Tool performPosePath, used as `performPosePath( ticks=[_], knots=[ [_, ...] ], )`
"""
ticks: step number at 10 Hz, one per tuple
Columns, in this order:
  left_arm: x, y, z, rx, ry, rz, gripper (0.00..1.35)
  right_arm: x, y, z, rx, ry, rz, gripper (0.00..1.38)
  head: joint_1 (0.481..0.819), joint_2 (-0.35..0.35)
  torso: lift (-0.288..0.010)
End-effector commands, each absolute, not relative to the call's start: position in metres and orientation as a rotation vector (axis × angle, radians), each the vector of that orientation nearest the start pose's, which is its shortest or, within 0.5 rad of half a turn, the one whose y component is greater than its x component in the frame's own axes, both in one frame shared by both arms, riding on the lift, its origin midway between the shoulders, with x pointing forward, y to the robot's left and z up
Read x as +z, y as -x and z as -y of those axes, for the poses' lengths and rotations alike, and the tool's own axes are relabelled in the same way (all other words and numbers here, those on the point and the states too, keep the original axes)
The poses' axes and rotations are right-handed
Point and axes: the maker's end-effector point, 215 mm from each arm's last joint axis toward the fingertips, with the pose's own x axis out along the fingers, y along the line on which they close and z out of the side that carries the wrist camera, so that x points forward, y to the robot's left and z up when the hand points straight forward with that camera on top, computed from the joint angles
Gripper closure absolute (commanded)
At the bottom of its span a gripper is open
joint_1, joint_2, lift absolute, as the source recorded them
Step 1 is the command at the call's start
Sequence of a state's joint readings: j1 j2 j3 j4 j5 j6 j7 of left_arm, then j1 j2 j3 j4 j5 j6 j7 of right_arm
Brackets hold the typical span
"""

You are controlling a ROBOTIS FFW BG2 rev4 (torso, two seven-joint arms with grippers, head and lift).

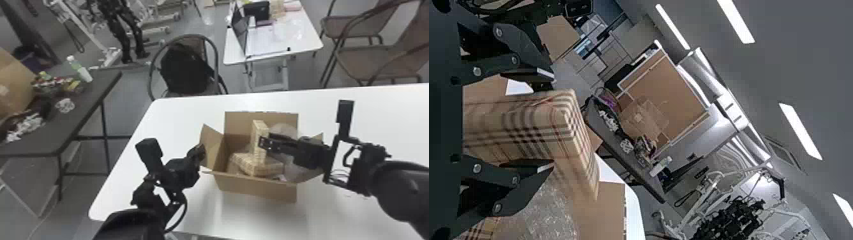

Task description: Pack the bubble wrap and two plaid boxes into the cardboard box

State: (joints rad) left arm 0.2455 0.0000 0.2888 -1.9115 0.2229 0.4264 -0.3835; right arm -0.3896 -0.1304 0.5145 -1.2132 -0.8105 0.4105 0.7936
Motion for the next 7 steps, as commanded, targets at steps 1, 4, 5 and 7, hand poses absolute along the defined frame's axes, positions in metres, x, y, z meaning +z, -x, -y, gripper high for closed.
performPosePath(
  ticks=[1,4,5,7],
  knots=[
    [-0.393,-0.498,-0.291,-0.147,0.247,-0.257,1.19,-0.328,-0.51,-0.097,1.251,-0.605,-0.337,0.08,0.695,0.35,-0.09],
    [-0.391,-0.498,-0.291,-0.147,0.241,-0.253,1.19,-0.261,-0.543,-0.051,1.151,-0.437,-0.122,0.13,0.695,0.35,-0.09],
    [-0.391,-0.498,-0.292,-0.145,0.233,-0.253,1.19,-0.241,-0.551,-0.025,1.088,-0.398,-0.065,0.13,0.695,0.35,-0.09],
    [-0.389,-0.497,-0.296,-0.137,0.225,-0.243,1.19,-0.187,-0.565,0.057,0.843,-0.127,0.063,0.13,0.693,0.316,-0.09]
  ],
)
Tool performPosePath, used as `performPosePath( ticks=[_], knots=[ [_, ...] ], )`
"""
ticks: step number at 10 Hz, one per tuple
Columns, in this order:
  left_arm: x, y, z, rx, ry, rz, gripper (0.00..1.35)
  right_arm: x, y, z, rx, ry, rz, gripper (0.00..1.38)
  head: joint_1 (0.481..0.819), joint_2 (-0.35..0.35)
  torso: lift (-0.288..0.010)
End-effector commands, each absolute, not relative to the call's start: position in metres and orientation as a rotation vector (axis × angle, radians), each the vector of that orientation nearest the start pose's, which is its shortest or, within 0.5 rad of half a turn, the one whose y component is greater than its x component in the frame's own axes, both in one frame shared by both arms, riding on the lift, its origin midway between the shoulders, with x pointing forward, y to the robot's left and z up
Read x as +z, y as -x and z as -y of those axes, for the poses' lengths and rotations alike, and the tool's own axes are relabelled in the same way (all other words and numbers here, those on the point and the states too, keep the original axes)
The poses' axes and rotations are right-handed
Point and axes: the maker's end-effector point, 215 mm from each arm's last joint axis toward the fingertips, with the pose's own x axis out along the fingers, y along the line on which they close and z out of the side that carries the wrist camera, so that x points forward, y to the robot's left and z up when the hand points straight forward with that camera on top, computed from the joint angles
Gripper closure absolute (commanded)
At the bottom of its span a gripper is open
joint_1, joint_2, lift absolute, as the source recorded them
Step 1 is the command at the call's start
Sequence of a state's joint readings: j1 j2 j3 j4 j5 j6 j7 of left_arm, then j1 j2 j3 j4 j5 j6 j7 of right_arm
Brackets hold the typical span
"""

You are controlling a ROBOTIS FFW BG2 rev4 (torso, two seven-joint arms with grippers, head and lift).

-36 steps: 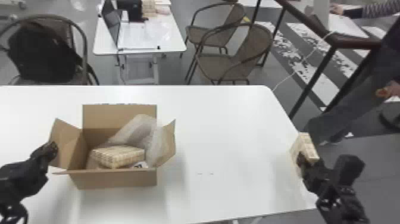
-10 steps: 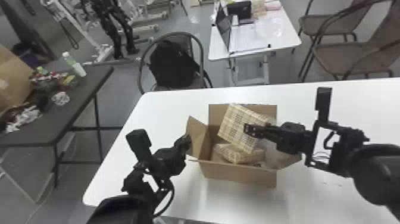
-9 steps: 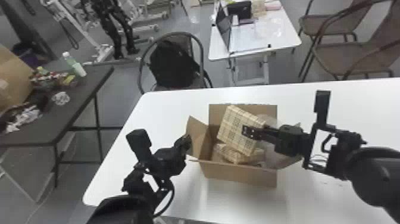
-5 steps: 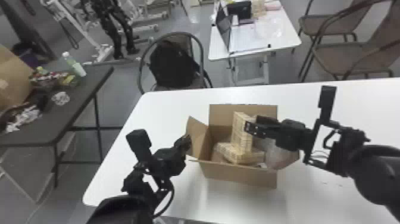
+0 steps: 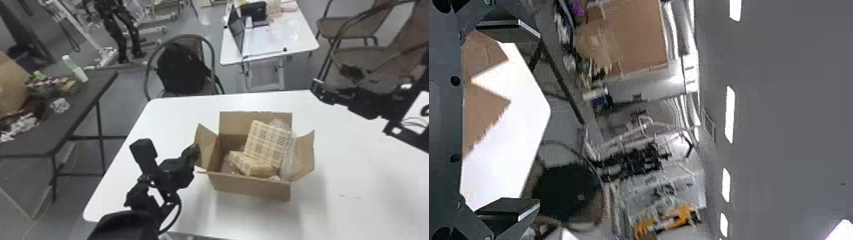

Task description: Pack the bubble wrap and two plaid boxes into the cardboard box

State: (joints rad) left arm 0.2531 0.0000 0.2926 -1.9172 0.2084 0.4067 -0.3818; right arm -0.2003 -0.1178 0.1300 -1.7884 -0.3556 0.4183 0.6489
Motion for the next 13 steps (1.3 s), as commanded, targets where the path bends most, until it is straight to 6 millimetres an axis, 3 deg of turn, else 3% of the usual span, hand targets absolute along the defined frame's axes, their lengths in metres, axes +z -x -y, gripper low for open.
performPosePath(
  ticks=[1,2,3,4,6,9,11,13],
  knots=[
    [-0.388,-0.497,-0.296,-0.136,0.224,-0.24,1.19,-0.18,-0.561,0.105,0.731,-0.135,0.095,0.13,0.676,0.275,-0.09],
    [-0.388,-0.496,-0.298,-0.133,0.222,-0.237,1.19,-0.186,-0.555,0.163,0.561,-0.051,0.107,0.13,0.668,0.224,-0.09],
    [-0.388,-0.495,-0.303,-0.125,0.221,-0.235,1.19,-0.207,-0.542,0.21,0.438,0.006,0.092,0.13,0.67,0.193,-0.09],
    [-0.388,-0.494,-0.305,-0.122,0.222,-0.232,1.19,-0.243,-0.525,0.243,0.372,0.023,0.068,0.13,0.683,0.137,-0.09],
    [-0.388,-0.492,-0.309,-0.115,0.225,-0.228,1.19,-0.32,-0.488,0.281,0.241,-0.015,-0.024,0.13,0.695,0.058,-0.09],
    [-0.387,-0.492,-0.309,-0.115,0.225,-0.227,1.19,-0.388,-0.454,0.297,0.191,-0.076,-0.105,0.13,0.695,0.022,-0.09],
    [-0.388,-0.491,-0.311,-0.109,0.225,-0.231,1.19,-0.411,-0.445,0.29,0.196,-0.09,-0.136,0.13,0.695,0.016,-0.09],
    [-0.395,-0.488,-0.326,-0.071,0.226,-0.245,1.19,-0.414,-0.451,0.282,0.219,-0.088,-0.138,0.13,0.695,0.032,-0.09]
  ],
)
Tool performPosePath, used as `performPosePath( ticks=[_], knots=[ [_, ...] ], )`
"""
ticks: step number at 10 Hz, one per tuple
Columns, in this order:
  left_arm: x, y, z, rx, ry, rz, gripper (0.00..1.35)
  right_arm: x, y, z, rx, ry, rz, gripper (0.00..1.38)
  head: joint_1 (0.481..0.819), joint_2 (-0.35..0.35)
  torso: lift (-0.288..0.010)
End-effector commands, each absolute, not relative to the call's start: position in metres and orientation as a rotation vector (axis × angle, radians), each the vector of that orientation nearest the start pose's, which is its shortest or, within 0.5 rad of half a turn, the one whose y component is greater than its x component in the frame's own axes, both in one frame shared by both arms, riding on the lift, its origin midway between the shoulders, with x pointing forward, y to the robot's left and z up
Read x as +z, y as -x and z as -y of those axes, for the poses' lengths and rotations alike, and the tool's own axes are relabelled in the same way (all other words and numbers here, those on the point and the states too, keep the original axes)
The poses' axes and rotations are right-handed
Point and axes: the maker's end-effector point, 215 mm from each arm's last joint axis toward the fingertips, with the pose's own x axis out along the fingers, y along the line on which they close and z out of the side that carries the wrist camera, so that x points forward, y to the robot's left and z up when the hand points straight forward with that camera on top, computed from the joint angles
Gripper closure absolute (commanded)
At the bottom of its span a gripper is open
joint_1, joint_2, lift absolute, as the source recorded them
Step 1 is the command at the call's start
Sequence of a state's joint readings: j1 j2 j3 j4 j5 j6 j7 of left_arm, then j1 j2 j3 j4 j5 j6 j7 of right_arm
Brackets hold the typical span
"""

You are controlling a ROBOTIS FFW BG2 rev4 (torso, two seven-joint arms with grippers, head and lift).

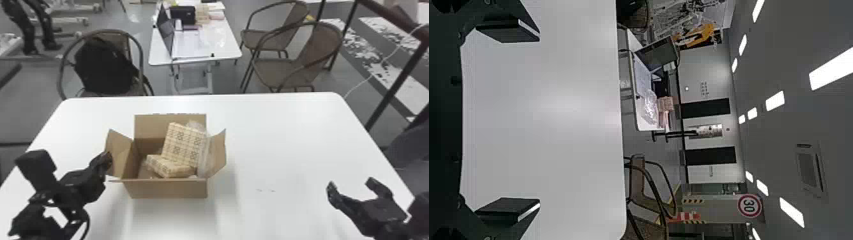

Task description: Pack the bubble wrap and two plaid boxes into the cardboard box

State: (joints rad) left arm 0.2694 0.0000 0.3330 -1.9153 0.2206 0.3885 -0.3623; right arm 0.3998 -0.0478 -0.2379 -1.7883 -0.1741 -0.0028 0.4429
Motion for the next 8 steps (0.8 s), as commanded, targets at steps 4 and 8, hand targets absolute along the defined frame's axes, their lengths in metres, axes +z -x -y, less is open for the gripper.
performPosePath(
  ticks=[4,8],
  knots=[
    [-0.395,-0.478,-0.38,0.171,0.253,-0.149,1.19,-0.418,-0.457,0.271,0.237,-0.099,-0.143,0.13,0.695,0.116,-0.09],
    [-0.396,-0.465,-0.402,0.411,0.371,-0.014,1.19,-0.417,-0.46,0.265,0.251,-0.106,-0.142,0.13,0.695,0.155,-0.09]
  ],
)
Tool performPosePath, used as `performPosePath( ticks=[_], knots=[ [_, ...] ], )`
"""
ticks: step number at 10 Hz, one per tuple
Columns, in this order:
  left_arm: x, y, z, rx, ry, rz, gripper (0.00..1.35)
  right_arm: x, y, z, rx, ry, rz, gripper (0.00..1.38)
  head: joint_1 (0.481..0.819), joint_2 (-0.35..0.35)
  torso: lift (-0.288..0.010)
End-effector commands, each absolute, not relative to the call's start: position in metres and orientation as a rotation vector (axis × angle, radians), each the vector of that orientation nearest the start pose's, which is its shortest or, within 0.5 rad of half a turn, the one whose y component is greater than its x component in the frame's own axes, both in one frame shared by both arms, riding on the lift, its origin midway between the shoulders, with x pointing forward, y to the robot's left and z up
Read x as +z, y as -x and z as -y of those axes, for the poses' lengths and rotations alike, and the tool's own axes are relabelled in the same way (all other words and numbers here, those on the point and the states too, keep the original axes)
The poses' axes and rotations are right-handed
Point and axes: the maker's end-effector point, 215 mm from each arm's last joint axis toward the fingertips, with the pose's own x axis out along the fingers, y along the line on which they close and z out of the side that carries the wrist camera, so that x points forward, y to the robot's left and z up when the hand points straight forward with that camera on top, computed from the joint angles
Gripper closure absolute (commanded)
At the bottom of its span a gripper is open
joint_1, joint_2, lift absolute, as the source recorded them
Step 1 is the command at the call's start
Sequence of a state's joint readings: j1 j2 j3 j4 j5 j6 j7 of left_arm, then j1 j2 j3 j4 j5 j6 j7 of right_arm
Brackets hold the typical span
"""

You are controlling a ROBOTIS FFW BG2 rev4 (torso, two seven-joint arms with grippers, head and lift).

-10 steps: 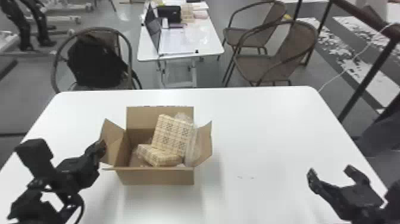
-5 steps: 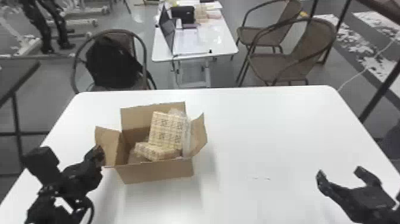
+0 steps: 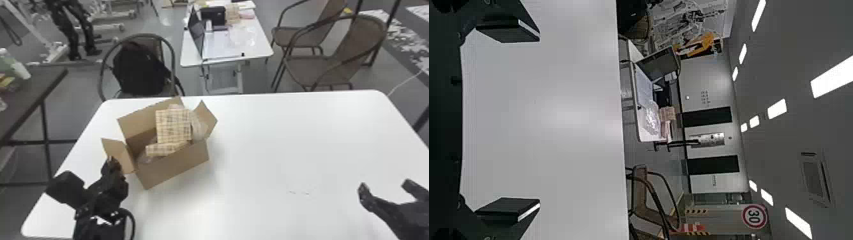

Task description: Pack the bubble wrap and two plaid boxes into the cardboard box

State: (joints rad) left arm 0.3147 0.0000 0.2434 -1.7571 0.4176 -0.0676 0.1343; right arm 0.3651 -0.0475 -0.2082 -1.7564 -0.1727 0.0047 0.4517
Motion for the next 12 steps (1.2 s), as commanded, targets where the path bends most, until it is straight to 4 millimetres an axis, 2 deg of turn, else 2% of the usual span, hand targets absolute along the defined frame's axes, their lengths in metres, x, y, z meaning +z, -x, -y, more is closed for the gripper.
performPosePath(
  ticks=[1,3,5,6,8,10,11,12],
  knots=[
    [-0.398,-0.456,-0.414,0.485,0.374,0.017,1.19,-0.417,-0.461,0.264,0.252,-0.106,-0.142,0.13,0.695,0.164,-0.09],
    [-0.391,-0.431,-0.451,0.669,0.375,0.122,1.19,-0.415,-0.462,0.262,0.259,-0.108,-0.143,0.13,0.695,0.19,-0.09],
    [-0.382,-0.403,-0.482,0.854,0.403,0.245,1.19,-0.416,-0.464,0.258,0.273,-0.108,-0.151,0.13,0.695,0.247,-0.09],
    [-0.38,-0.389,-0.488,0.93,0.426,0.298,1.19,-0.417,-0.465,0.256,0.281,-0.107,-0.156,0.13,0.695,0.278,-0.09],
    [-0.394,-0.373,-0.487,1.017,0.477,0.304,1.19,-0.418,-0.464,0.254,0.283,-0.106,-0.16,0.13,0.695,0.302,-0.09],
    [-0.403,-0.368,-0.478,1.049,0.527,0.295,1.18,-0.419,-0.464,0.254,0.285,-0.103,-0.161,0.13,0.695,0.308,-0.09],
    [-0.403,-0.368,-0.474,1.043,0.528,0.299,0.76,-0.419,-0.464,0.254,0.285,-0.103,-0.163,0.13,0.695,0.303,-0.09],
    [-0.402,-0.368,-0.471,1.034,0.52,0.302,0.18,-0.419,-0.464,0.254,0.285,-0.103,-0.163,0.13,0.695,0.3,-0.09]
  ],
)
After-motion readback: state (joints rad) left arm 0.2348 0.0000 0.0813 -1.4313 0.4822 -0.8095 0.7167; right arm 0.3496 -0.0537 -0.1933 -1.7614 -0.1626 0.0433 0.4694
